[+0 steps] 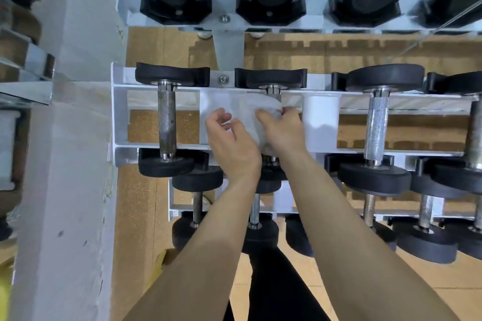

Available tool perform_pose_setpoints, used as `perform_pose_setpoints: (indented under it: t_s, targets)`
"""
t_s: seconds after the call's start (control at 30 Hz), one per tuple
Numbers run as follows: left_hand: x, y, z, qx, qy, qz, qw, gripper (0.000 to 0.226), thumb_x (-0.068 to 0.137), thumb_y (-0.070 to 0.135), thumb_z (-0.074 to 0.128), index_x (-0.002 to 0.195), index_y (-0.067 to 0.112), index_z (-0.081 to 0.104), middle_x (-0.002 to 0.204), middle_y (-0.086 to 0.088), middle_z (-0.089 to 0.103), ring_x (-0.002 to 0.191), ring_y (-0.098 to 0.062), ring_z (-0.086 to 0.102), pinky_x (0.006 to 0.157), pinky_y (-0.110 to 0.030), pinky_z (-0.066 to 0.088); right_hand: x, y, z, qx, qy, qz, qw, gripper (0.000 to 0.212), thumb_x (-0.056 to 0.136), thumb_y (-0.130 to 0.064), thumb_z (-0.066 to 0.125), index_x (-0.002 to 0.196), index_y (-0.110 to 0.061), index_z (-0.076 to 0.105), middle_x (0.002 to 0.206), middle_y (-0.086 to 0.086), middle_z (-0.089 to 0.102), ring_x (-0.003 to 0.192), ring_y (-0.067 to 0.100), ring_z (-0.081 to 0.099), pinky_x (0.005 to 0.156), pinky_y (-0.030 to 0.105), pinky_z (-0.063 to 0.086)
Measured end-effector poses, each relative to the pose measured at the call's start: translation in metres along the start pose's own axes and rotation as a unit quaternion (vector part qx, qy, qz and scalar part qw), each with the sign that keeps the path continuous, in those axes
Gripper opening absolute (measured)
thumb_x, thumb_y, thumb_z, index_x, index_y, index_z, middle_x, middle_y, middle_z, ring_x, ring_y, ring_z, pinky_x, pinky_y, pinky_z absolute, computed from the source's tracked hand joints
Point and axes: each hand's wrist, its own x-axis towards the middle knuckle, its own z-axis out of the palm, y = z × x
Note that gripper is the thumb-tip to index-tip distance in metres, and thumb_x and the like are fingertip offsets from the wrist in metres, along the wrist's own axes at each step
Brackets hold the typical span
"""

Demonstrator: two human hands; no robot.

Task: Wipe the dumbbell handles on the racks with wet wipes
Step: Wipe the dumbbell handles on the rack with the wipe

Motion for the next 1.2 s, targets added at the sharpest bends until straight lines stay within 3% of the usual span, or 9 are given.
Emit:
perform_pose_setpoints:
  t_s: [0.13,0.27,0.37,0.5,0.67,0.8,0.93,1.03,1.2]
  targets:
    - [-0.006,-0.010,0.007,-0.004,-0.002,-0.020,1.000,0.025,0.105,0.024,0.044,0.128,0.017,0.053,0.116,0.007,0.058,0.100,-0.006,0.053,0.083,-0.011,0.039,0.025,-0.001,0.005,0.103,-0.074,0.071,0.989,0.027,0.083,-0.025,0.081,0.099,-0.009,0.068,0.086,0.005,0.072,0.082,0.022,0.071,0.070,0.028,0.058]
    - [-0.006,-0.015,0.010,0.008,-0.009,-0.012,1.000,0.026,0.107,0.028,0.039,0.127,0.019,0.052,0.118,0.007,0.056,0.099,0.002,0.052,0.079,-0.007,0.037,0.041,-0.006,-0.003,0.155,-0.203,0.122,0.959,0.036,0.080,-0.027,0.082,0.109,-0.008,0.073,0.109,0.015,0.076,0.105,0.030,0.073,0.103,0.046,0.053]
    - [-0.006,-0.015,0.010,0.015,-0.016,-0.006,1.000,0.025,0.107,0.028,0.038,0.126,0.018,0.051,0.116,0.007,0.055,0.097,0.006,0.051,0.077,-0.004,0.037,0.045,-0.009,-0.004,0.226,-0.244,0.130,0.934,0.021,0.089,-0.026,0.074,0.103,-0.011,0.073,0.103,0.013,0.076,0.097,0.028,0.074,0.098,0.039,0.054]
    - [-0.005,-0.014,0.009,0.018,-0.027,0.003,0.999,0.026,0.107,0.029,0.037,0.126,0.017,0.051,0.117,0.006,0.055,0.096,0.004,0.051,0.078,-0.009,0.037,0.039,-0.005,0.000,0.222,-0.180,0.086,0.954,0.024,0.083,-0.030,0.081,0.102,-0.015,0.074,0.101,0.008,0.077,0.099,0.025,0.073,0.097,0.039,0.055]
    - [-0.007,-0.013,0.008,0.020,-0.023,0.008,1.000,0.027,0.108,0.030,0.036,0.125,0.017,0.052,0.117,0.004,0.056,0.096,-0.007,0.051,0.076,-0.009,0.036,0.018,0.019,0.002,0.014,-0.082,-0.018,0.996,0.019,0.085,-0.031,0.079,0.089,-0.013,0.071,0.085,0.004,0.075,0.075,0.017,0.069,0.068,0.031,0.055]
    - [-0.007,-0.013,0.007,0.020,-0.026,0.010,0.999,0.028,0.108,0.030,0.035,0.126,0.015,0.051,0.118,0.002,0.056,0.099,-0.011,0.052,0.083,-0.022,0.042,0.024,0.016,0.003,0.037,-0.084,0.048,0.995,0.030,0.079,-0.025,0.085,0.098,-0.007,0.071,0.086,0.010,0.075,0.071,0.020,0.071,0.060,0.030,0.058]
    - [-0.006,-0.014,0.008,0.029,-0.037,0.018,0.999,0.027,0.108,0.029,0.036,0.126,0.014,0.051,0.117,0.005,0.054,0.096,-0.007,0.049,0.079,-0.008,0.036,0.048,-0.005,0.004,0.155,-0.140,0.091,0.974,0.063,0.060,-0.034,0.090,0.114,-0.007,0.070,0.103,0.014,0.076,0.094,0.031,0.075,0.085,0.043,0.061]
    - [-0.007,-0.015,0.008,0.038,-0.045,0.026,0.998,0.027,0.108,0.029,0.036,0.125,0.014,0.051,0.115,0.006,0.053,0.097,-0.006,0.048,0.077,-0.002,0.032,0.059,-0.009,0.000,0.218,-0.205,0.112,0.947,0.050,0.073,-0.032,0.086,0.116,-0.008,0.074,0.119,0.017,0.073,0.114,0.034,0.069,0.105,0.046,0.051]
    - [-0.005,-0.014,0.007,0.035,-0.048,0.018,0.998,0.025,0.108,0.029,0.036,0.123,0.015,0.050,0.114,0.006,0.054,0.094,-0.002,0.049,0.075,-0.002,0.032,0.052,0.006,-0.005,0.217,-0.271,0.132,0.929,0.055,0.078,-0.028,0.081,0.125,-0.002,0.067,0.121,0.021,0.070,0.110,0.035,0.070,0.101,0.045,0.054]
